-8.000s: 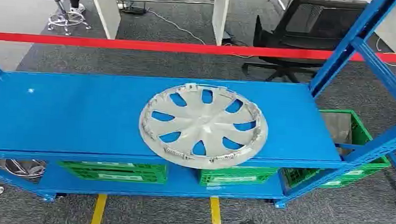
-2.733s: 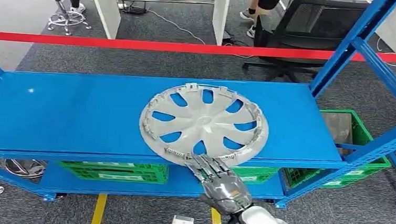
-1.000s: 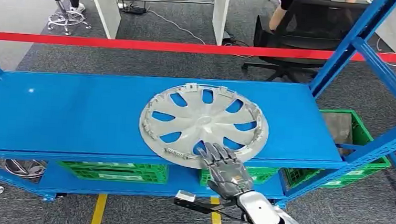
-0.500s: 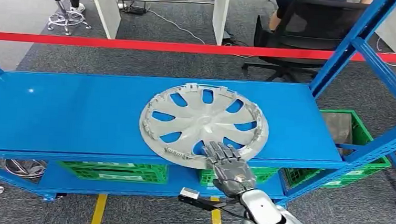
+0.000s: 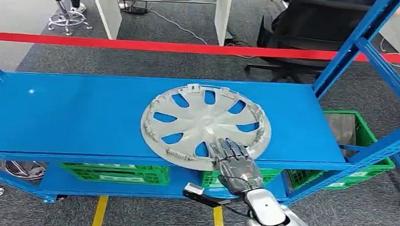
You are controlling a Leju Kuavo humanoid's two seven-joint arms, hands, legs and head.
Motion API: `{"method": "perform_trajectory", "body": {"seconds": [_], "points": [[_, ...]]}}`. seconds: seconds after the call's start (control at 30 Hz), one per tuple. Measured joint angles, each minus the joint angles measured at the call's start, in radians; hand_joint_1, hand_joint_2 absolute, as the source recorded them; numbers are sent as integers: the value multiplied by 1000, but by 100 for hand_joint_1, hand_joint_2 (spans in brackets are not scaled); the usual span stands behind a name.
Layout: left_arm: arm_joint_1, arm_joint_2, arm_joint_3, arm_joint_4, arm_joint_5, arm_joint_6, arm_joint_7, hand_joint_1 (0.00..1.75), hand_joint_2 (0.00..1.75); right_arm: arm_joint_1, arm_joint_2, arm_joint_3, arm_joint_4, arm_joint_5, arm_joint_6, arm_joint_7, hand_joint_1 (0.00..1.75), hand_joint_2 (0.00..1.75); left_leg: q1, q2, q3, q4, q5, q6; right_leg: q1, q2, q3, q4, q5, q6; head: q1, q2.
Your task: Take the parts from the cabinet and place them on the table.
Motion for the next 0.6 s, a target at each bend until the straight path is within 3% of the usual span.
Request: {"method": "perform_trajectory", "body": {"seconds": [0.6], "points": [[0, 1, 0, -4, 5, 0, 0, 0, 0, -19, 13, -4, -3, 8, 32, -3, 175, 175, 0, 0, 0, 0, 0, 0, 0, 0, 0, 0, 0, 0, 0, 0]]}}
